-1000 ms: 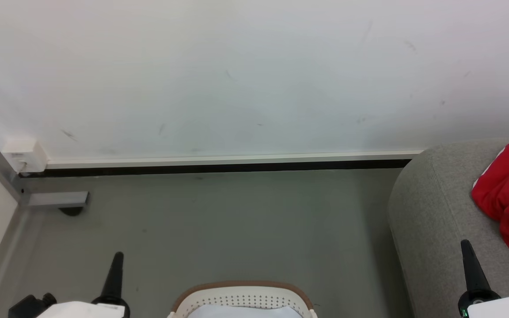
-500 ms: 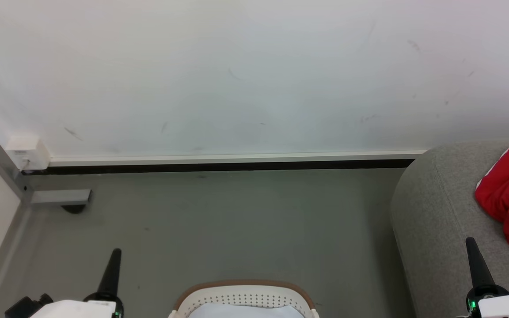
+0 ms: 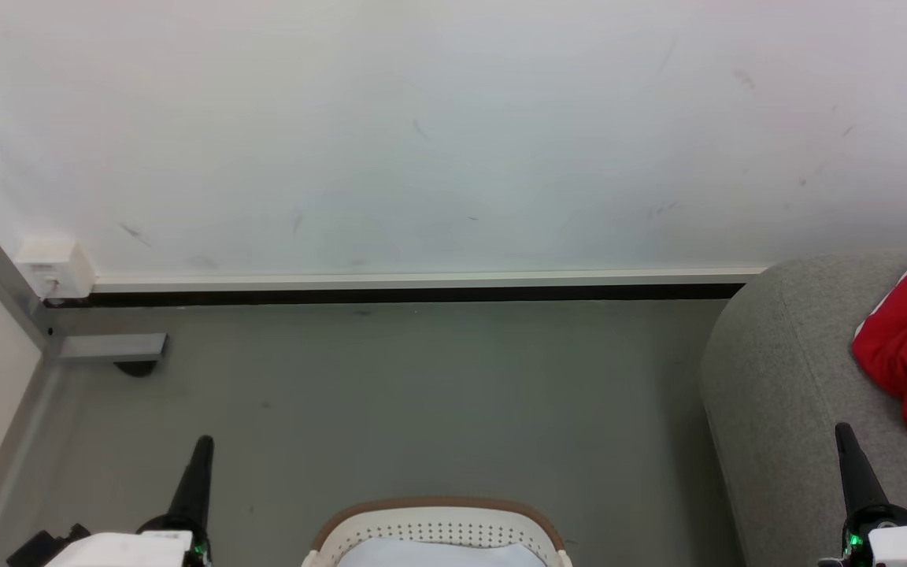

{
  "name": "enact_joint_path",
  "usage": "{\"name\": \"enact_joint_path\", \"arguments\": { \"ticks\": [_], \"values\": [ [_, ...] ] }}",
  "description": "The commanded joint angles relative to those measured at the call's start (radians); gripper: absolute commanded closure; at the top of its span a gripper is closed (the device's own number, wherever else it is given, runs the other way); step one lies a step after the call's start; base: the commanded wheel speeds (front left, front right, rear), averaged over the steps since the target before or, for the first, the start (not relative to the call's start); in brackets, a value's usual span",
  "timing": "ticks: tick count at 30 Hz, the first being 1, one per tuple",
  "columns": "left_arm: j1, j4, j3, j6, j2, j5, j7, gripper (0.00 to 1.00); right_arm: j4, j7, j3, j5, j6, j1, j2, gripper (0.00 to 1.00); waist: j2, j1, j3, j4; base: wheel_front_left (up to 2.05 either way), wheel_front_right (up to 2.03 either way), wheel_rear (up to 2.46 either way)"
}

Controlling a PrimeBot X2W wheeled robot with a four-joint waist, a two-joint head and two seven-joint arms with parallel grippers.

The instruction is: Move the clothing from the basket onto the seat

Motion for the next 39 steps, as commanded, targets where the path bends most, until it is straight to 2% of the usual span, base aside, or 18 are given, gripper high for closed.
{"name": "enact_joint_path", "arguments": {
  "ticks": [1, 34, 39],
  "values": [
    [-0.018, 0.0, 0.009, -0.007, 0.0, -0.02, 0.006, 1.0, 0.001, 0.004, -0.01, 0.018, -0.001, -0.021, 0.0, 1.0, -0.0001, 0.0, 0.0, 0.001, 0.0, 0.0, 0.0],
    [-0.035, 0.014, 0.049, -0.037, -0.016, -0.22, 0.067, 1.0, 0.016, 0.065, -0.061, 0.203, -0.002, -0.031, 0.021, 1.0, -0.0001, 0.0, 0.008, 0.019, 0.0, 0.0, 0.0],
    [-0.035, 0.014, 0.048, -0.036, -0.016, -0.217, 0.067, 1.0, 0.016, 0.066, -0.062, 0.199, -0.002, -0.031, 0.021, 1.0, -0.0001, 0.0, 0.008, 0.019, 0.0, 0.0, 0.0]
  ]
}}
